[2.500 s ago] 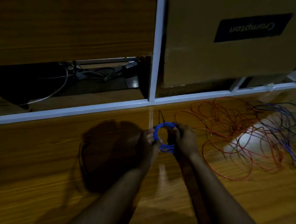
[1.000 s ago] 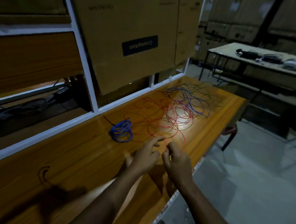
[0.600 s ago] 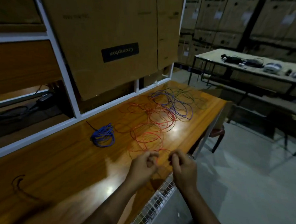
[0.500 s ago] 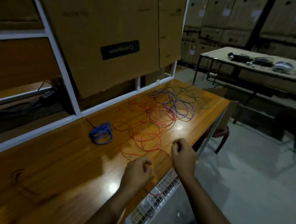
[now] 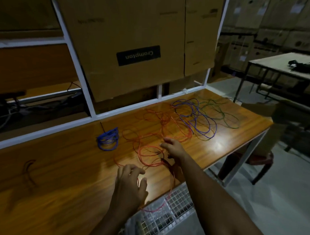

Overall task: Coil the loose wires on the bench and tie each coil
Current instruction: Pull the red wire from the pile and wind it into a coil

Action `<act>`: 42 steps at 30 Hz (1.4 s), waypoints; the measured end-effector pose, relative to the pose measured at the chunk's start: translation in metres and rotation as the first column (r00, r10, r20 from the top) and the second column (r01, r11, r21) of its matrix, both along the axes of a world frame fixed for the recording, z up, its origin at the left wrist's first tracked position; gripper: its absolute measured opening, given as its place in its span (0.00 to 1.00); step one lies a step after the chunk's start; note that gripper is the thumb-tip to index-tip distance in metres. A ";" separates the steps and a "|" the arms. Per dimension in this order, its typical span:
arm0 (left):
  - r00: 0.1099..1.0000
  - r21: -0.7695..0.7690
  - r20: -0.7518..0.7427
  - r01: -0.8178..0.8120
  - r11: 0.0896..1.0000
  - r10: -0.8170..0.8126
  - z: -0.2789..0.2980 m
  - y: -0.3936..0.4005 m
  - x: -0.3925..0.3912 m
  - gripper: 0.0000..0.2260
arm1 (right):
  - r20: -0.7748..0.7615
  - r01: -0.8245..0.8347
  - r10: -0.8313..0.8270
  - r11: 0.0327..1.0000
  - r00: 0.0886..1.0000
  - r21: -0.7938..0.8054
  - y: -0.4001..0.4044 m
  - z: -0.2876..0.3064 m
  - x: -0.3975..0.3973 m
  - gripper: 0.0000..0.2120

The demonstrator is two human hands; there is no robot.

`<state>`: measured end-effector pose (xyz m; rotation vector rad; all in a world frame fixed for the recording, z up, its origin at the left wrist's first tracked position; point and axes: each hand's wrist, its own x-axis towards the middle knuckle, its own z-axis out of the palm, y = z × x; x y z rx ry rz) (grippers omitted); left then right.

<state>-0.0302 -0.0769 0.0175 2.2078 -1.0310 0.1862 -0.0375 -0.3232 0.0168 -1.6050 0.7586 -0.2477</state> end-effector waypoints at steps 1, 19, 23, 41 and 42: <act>1.000 0.007 -0.004 0.009 1.000 -0.009 0.000 -0.003 0.002 0.12 | 0.036 0.027 -0.028 0.999 0.999 0.047 0.000 0.000 -0.001 0.19; 0.800 -0.062 -0.581 0.141 0.988 -0.151 0.032 -0.063 0.034 0.27 | -0.069 0.104 -0.099 0.992 0.993 0.077 0.061 0.009 -0.096 0.18; 0.871 0.019 -0.473 0.163 0.986 -0.135 0.015 -0.068 0.037 0.12 | -0.182 0.109 -0.121 0.991 0.976 -0.073 0.051 0.011 -0.105 0.19; 0.636 -0.353 -0.563 0.393 0.849 -0.528 0.017 -0.042 0.028 0.16 | 0.137 0.226 -0.343 0.822 0.929 0.523 0.050 0.066 -0.063 0.15; 0.544 -0.464 -0.644 0.281 0.840 -0.538 0.022 -0.039 0.028 0.16 | 0.070 0.240 -0.305 0.853 0.950 0.464 0.048 0.070 -0.068 0.14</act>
